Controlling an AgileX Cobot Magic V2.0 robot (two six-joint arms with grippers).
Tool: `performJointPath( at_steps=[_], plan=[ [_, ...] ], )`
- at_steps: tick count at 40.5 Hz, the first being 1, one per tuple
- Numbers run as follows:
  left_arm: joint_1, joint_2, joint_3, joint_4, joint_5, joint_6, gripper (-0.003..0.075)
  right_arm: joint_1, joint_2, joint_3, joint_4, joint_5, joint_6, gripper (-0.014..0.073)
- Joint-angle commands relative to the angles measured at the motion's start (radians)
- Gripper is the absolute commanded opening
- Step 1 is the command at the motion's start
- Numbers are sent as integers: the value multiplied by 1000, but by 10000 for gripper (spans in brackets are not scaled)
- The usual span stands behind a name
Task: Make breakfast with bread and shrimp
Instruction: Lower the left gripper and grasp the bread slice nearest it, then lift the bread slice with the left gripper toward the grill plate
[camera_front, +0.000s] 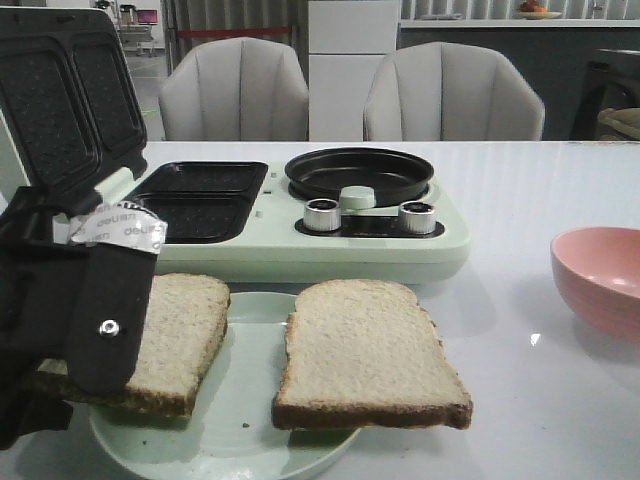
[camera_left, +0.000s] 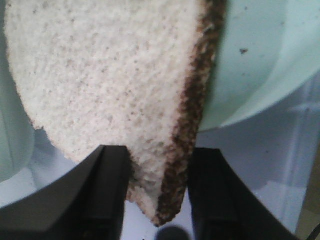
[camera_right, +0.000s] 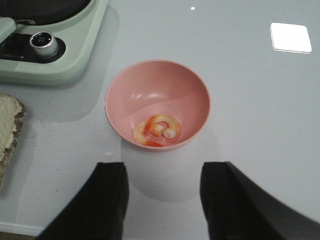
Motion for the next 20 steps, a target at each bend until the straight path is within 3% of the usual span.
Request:
performJointPath(
  at_steps=[1,6,20],
  plan=[
    [-6,-23,-24,-8,21,-17,198,1,10,-28,-3,-74,-1,453],
    [-6,-32,-24,-60,21,-17,96,1,10,-28,-3,-74,-1,453],
    [-26,-220,-24,-145,77,-17,99,1,10,-28,-3,-74,-1,453]
  ],
)
